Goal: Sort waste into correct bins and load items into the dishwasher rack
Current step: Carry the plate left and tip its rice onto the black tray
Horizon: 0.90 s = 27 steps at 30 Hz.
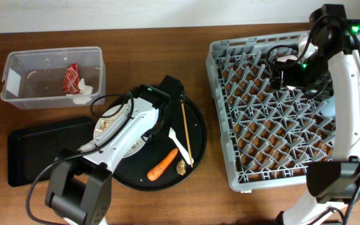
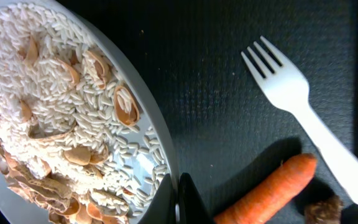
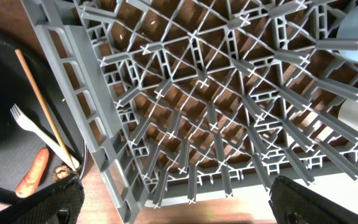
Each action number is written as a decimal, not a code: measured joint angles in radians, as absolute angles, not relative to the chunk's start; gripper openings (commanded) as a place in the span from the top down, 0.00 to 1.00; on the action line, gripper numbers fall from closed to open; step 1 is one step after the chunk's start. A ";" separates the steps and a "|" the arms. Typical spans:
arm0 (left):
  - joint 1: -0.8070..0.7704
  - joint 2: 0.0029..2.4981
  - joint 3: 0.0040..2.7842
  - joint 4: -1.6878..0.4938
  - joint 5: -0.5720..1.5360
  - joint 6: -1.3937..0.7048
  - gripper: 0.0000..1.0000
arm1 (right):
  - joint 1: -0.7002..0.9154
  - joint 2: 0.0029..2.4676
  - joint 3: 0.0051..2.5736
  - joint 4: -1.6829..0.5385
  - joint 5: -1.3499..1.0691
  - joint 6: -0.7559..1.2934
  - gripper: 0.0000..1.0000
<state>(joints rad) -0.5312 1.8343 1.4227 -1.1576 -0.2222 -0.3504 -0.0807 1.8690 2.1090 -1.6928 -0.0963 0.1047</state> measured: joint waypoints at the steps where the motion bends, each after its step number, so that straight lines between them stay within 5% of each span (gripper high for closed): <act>1: -0.531 1.834 1.432 -1.166 -0.222 -0.360 1.00 | -0.081 1.869 2.109 -1.693 -0.096 0.105 0.02; 11: -0.399 1.700 1.439 -1.227 -0.196 -0.435 1.00 | -0.081 1.869 2.109 -1.693 -0.096 0.105 0.02; 27: 0.169 1.675 1.440 -1.234 0.204 -0.276 1.00 | -0.081 1.869 2.109 -1.693 -0.096 0.105 0.02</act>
